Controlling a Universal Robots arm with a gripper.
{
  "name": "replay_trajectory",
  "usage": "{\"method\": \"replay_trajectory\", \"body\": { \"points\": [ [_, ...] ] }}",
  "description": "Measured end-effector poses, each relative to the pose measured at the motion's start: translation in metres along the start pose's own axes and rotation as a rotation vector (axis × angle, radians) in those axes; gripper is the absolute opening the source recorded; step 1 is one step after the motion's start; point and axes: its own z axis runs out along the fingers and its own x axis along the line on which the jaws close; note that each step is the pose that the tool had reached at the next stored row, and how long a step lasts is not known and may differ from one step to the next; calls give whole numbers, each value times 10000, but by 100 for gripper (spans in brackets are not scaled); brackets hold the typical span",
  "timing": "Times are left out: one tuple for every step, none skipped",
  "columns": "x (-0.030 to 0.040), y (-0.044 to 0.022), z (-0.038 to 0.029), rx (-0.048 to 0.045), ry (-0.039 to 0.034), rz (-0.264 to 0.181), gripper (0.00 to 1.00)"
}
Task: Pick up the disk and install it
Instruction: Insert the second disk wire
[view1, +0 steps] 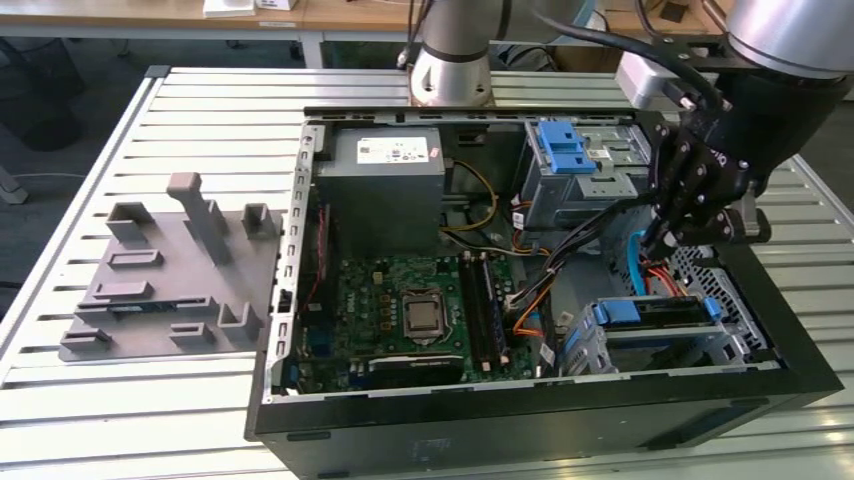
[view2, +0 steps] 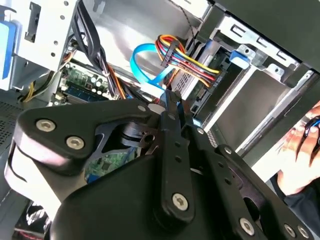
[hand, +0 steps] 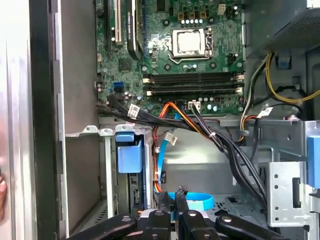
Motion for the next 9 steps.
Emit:
{"method": "replay_trajectory", "body": {
  "points": [
    [2,10,2,71,-1,-1,16],
    [3,20,5,159,-5,-1,16],
    [4,31,8,248,-8,-1,16],
    [5,44,10,321,-11,-2,16],
    [6,57,15,365,-15,-3,16],
    [7,66,20,389,-17,-3,16],
    [13,74,31,405,-17,-4,16],
    [21,76,45,409,-14,-5,16],
    [49,76,82,410,-14,-6,16]
  ]
}}
